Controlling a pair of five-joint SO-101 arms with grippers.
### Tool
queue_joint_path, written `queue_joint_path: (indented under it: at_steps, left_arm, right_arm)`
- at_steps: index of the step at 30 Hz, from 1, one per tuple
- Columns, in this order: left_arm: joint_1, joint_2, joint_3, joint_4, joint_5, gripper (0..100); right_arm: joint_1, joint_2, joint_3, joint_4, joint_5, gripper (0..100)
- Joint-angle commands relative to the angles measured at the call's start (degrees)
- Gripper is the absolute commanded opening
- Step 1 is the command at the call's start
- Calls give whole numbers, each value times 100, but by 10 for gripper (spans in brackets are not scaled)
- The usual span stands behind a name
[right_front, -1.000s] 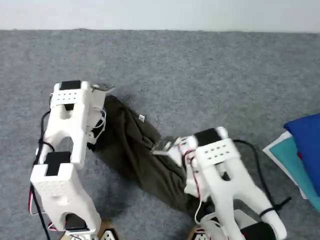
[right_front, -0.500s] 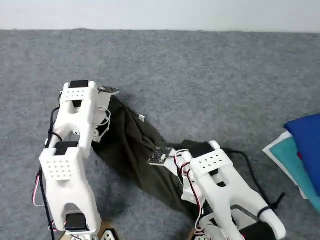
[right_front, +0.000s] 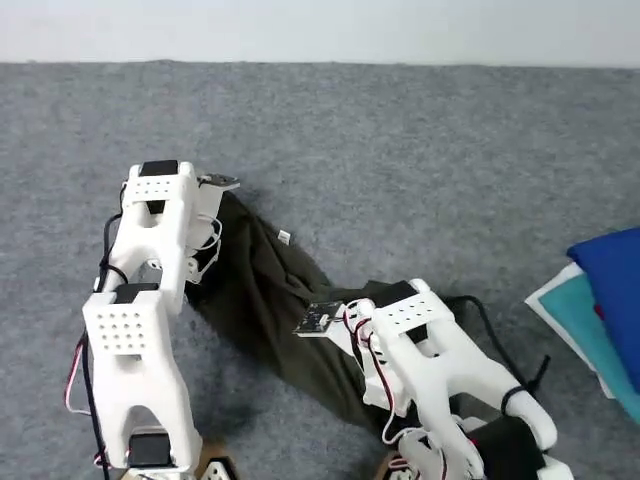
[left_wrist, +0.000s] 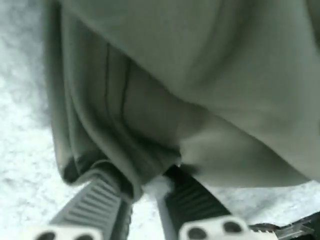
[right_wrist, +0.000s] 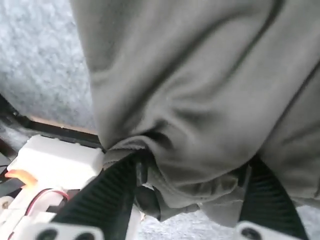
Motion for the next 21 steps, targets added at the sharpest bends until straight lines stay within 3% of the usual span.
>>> queue_joint_path:
  at_steps: [1,8,21]
  left_arm:
    - [0,132,-57,88,176,33]
    - [-413,-615,-48,88,1196,306]
    - [-545,-466,-92,53,563,290]
  right_arm:
    - [22,57,-26,-66,53,299]
    - [22,57,-26,-66,53,299]
    - [22,57,-149,-57,18,299]
